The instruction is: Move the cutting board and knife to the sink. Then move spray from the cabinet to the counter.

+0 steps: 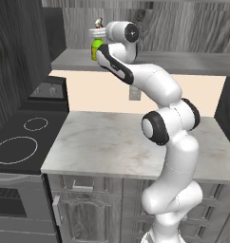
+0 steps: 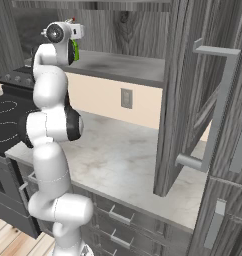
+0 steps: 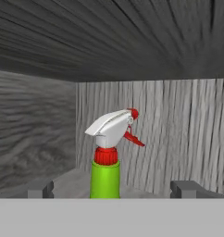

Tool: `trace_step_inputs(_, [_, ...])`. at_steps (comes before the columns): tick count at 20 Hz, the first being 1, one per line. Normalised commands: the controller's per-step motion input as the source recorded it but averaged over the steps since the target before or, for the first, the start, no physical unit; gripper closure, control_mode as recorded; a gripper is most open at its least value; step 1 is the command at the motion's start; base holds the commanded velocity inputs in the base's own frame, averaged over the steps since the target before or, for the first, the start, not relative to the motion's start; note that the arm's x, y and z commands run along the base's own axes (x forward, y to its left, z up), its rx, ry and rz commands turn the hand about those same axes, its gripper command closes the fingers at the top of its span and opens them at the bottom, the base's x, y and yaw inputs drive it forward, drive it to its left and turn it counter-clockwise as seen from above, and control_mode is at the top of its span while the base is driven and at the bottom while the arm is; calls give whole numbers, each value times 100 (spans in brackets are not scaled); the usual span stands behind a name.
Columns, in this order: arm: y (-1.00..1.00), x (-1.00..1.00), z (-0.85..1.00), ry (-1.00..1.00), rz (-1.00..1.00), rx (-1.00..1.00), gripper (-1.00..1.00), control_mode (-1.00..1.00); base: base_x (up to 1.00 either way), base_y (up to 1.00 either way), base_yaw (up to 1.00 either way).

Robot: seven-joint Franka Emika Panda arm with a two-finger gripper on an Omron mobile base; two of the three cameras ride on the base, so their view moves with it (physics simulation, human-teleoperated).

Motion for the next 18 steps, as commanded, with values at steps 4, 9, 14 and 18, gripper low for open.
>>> trace_step_inputs(4, [6, 10, 0, 0, 0, 0, -100, -100, 0, 0, 0])
trace_step_inputs(9, [5, 10, 0, 0, 0, 0, -100, -100, 0, 0, 0])
trace_step_inputs(14, [6, 8, 0, 0, 0, 0, -100, -100, 0, 0, 0])
trace_step_inputs(18, [7, 10, 0, 0, 0, 0, -100, -100, 0, 0, 0])
